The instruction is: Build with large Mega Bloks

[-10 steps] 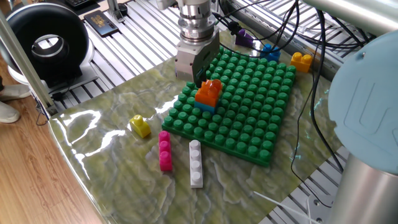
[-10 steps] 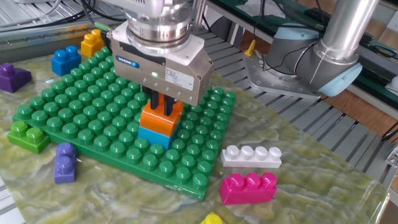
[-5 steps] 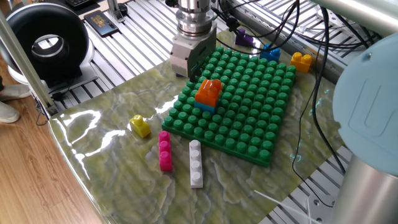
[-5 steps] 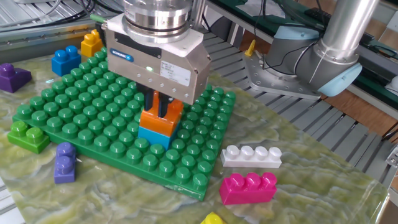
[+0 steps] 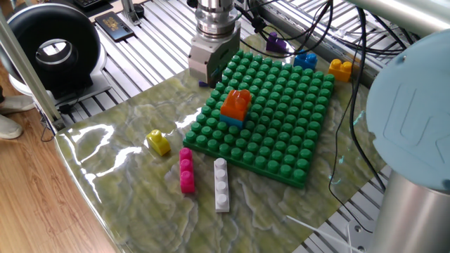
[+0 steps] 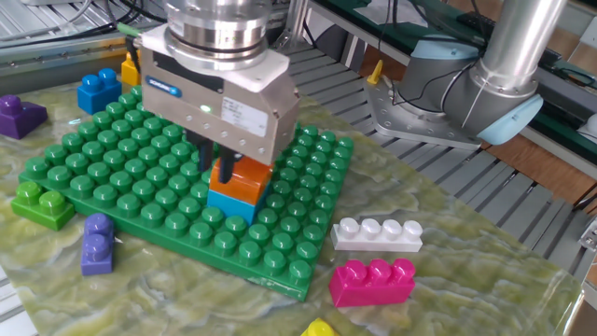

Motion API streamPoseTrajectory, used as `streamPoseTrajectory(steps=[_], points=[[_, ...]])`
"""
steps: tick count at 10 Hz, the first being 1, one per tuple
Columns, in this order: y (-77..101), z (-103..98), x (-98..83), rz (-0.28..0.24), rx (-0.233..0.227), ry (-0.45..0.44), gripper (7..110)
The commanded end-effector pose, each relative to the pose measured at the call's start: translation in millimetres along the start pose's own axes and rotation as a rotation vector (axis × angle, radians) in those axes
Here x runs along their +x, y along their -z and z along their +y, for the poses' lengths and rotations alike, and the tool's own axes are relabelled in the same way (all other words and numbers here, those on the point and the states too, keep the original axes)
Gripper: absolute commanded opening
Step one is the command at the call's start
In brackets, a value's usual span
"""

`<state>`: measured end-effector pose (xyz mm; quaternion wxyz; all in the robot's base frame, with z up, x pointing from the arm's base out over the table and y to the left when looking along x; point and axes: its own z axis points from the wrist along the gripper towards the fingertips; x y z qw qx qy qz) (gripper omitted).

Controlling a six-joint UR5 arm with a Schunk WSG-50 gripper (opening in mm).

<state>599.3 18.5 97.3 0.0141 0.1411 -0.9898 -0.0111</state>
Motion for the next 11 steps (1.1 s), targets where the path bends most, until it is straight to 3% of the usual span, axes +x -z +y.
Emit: streamPoseTrajectory(steps=[1, 2, 3, 7, 8, 11], points=[[0.5, -9, -8.8, -0.026, 0.026, -0.049, 22], [0.8, -16, -7.1, -0.019, 0.055, -0.037, 22], [0.9, -16, -11.5, -0.037, 0.055, -0.028, 7], [0.7, -10, -14.2, -0.047, 0.029, 0.005, 7], [0.7, -11, -12.4, -0.04, 0.036, 0.002, 22], [1.6, -14, -17.8, -0.035, 0.049, 0.037, 22]])
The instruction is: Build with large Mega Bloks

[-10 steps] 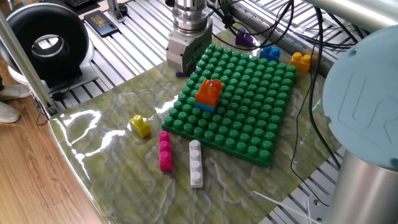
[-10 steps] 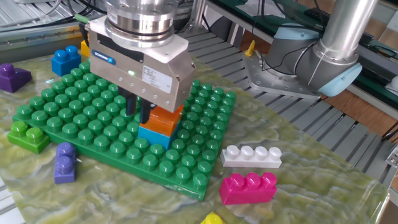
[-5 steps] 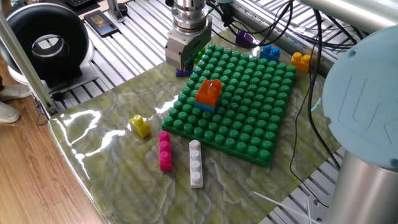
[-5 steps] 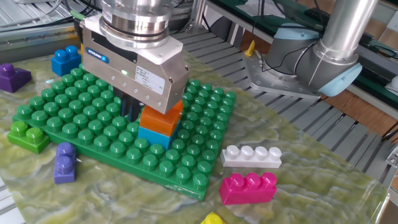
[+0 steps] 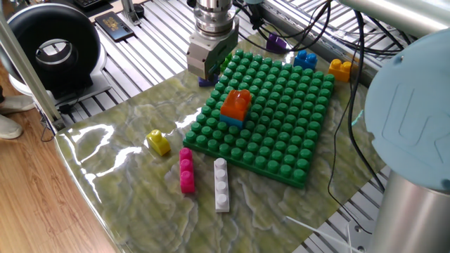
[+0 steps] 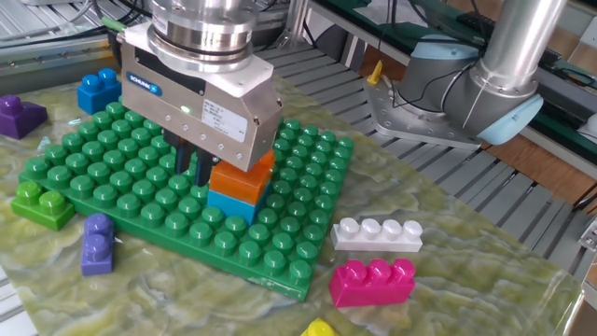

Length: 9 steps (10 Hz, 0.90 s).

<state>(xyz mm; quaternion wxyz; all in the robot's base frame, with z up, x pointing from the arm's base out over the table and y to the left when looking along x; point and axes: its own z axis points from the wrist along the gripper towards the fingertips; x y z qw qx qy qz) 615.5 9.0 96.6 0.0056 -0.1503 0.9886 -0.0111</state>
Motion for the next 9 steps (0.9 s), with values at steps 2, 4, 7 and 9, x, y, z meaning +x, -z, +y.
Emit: streamPoseTrajectory(steps=[2, 4, 7, 9], points=[[6.5, 2, -33.9, 0.003, -0.015, 0.021, 22], [0.5, -2, -58.6, -0.023, -0.038, 0.031, 22], [-12.3, -7, -97.9, -0.103, -0.024, 0.075, 22], [-3.6, -14, -84.6, -0.098, -0.001, 0.063, 22]])
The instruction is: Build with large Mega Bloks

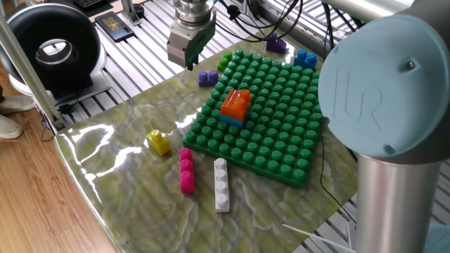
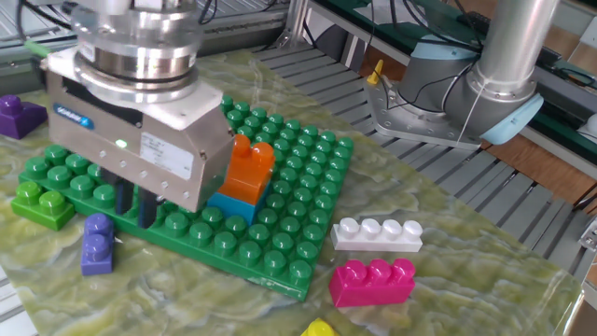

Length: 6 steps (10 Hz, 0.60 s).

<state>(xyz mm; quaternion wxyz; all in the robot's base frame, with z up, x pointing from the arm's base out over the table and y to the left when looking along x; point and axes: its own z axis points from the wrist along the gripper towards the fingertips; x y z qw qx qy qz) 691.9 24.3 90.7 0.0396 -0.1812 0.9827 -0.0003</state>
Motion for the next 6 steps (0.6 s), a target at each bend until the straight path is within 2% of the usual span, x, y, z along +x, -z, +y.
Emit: streamPoseTrajectory(steps=[1, 3, 4, 5, 6], points=[[3.2, -21, -9.3, -0.044, 0.059, 0.009, 22], [5.4, -27, -16.0, -0.079, 0.085, -0.025, 22], [5.1, -25, -14.2, -0.071, 0.078, -0.019, 22], [4.1, -15, -6.9, -0.042, 0.038, -0.024, 22], [3.9, -14, -2.0, -0.022, 0.034, -0.035, 22]])
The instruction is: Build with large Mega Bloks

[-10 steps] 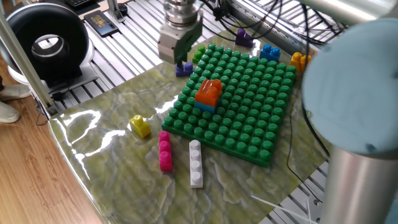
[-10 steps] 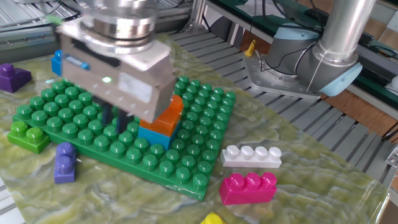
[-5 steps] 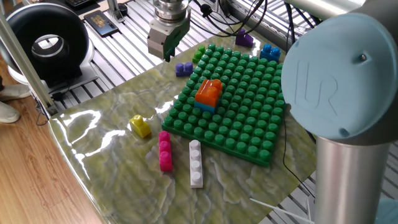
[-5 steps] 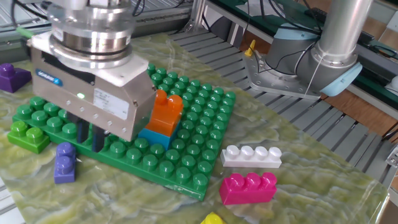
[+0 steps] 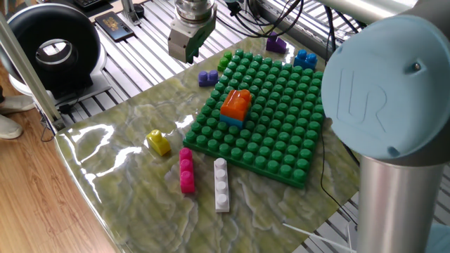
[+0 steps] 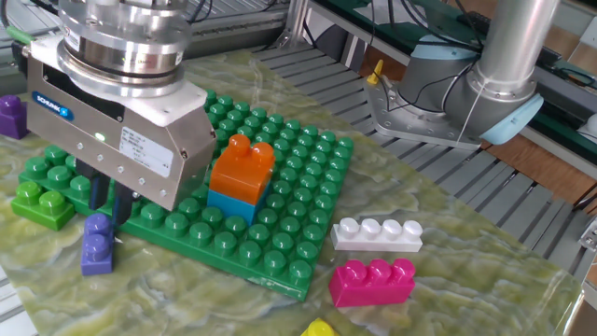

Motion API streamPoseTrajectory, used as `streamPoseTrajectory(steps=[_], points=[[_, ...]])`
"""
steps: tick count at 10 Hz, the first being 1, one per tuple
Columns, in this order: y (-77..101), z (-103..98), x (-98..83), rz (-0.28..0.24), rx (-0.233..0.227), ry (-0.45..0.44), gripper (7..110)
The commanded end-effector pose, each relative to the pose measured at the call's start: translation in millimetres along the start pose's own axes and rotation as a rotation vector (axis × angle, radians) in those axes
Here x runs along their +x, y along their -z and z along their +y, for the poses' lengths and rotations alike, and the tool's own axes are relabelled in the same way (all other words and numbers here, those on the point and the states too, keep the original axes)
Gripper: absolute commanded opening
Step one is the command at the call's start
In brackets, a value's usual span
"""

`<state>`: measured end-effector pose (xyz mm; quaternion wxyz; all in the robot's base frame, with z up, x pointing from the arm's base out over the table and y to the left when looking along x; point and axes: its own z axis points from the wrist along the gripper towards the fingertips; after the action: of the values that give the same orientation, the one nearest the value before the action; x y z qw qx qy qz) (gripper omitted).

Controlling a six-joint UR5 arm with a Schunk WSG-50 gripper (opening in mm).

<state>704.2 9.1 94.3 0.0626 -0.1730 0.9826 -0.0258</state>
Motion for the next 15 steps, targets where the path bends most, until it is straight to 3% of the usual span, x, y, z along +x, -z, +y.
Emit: streamPoseTrajectory(steps=[1, 2, 3, 6, 11, 12, 13, 14, 15], points=[[1.8, -9, 12.7, 0.048, 0.028, -0.023, 22], [2.1, 1, 18.3, 0.071, -0.011, -0.063, 22], [2.5, 5, 22.8, 0.089, -0.022, -0.09, 22], [2.7, 3, 25.4, 0.099, -0.017, -0.07, 22], [-26.8, -38, -27.3, 0.008, 0.063, 0.041, 22], [-28.7, -50, -16.6, 0.049, 0.098, 0.077, 22], [-33.0, -54, -2.3, 0.101, 0.103, 0.134, 22], [-46.5, -57, 6.0, 0.112, 0.099, 0.171, 22], [-56.9, -60, 0.3, 0.077, 0.092, 0.168, 22]])
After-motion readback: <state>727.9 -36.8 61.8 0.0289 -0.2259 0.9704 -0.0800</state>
